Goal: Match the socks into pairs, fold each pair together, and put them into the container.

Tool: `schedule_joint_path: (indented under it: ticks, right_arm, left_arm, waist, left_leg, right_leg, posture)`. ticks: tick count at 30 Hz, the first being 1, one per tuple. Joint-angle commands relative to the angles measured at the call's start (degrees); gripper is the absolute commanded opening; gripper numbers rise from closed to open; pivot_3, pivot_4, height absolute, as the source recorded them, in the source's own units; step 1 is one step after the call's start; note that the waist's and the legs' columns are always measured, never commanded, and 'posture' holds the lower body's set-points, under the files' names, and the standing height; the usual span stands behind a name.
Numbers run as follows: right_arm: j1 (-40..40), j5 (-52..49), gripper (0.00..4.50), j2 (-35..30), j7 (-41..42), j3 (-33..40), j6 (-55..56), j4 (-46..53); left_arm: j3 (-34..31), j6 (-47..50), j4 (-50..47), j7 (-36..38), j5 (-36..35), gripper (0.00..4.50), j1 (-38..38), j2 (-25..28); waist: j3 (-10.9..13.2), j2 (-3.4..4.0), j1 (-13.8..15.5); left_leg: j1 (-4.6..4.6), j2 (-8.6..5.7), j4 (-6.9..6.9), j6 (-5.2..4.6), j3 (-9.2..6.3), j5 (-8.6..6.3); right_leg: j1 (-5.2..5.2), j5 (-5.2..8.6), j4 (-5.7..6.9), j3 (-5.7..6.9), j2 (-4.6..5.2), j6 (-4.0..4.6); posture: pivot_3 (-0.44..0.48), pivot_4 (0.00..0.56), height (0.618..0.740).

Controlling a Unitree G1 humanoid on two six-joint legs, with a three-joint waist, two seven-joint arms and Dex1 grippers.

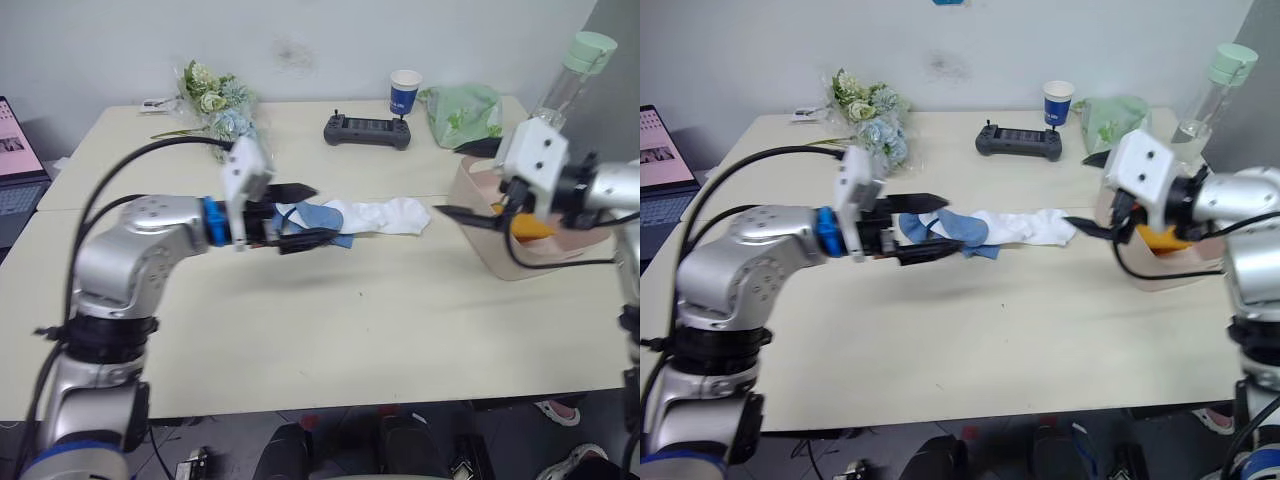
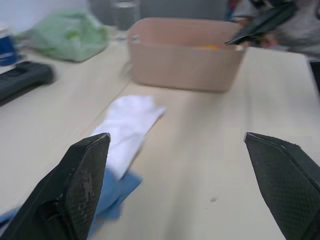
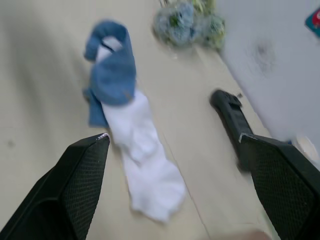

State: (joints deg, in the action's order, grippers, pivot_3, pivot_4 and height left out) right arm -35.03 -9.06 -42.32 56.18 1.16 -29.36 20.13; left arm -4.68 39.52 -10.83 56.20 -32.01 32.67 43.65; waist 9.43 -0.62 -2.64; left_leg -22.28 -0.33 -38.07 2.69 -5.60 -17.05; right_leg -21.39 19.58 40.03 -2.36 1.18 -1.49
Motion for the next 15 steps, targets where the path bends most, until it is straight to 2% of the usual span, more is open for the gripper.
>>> schedule_joint_path:
  ticks: [1,6,10,15]
  right_arm:
    - [6.0,0.3,4.48,3.7,-5.1,-2.1,2.7,5.4]
    - [16.5,1.5,4.48,9.4,-9.9,-6.3,6.0,6.5]
    - [23.7,0.1,4.48,12.0,-11.7,-6.1,8.4,6.4]
    - [29.4,-0.9,4.48,14.1,-14.4,-6.9,7.7,11.0]
  left_arm:
    - [-5.1,-4.5,1.4,1.1,1.8,4.5,-7.8,2.8]
    - [-10.5,-11.3,3.7,-2.1,3.7,4.5,-20.9,0.0]
    - [-12.2,-10.5,2.4,-1.7,2.1,4.5,-29.5,-0.8]
    - [-14.0,-13.6,3.6,-4.9,3.1,4.5,-31.7,-2.9]
  waist:
    - [0.0,0.0,0.1]
    - [0.0,0.0,0.9]
    - [0.0,-0.03,0.9]
    - [0.0,-0.04,0.9]
  left_leg:
    - [0.0,0.0,0.0,0.0,-0.02,0.0]
    - [-0.1,-0.04,-0.08,0.0,-0.06,0.0]
    - [-0.12,-0.07,-0.08,0.0,-0.1,0.0]
    - [-0.07,-0.05,-0.04,-0.01,-0.16,-0.01]
  right_leg:
    - [0.0,0.0,-0.01,0.02,0.0,0.0]
    - [-0.02,0.0,-0.01,0.05,0.04,0.0]
    - [0.0,0.0,-0.02,0.07,0.06,0.0]
    - [0.03,0.0,0.03,0.13,0.05,0.0]
  posture:
    - [0.0,0.15,0.74]
    - [0.0,0.15,0.74]
    - [0.0,0.15,0.74]
    - [0.0,0.15,0.74]
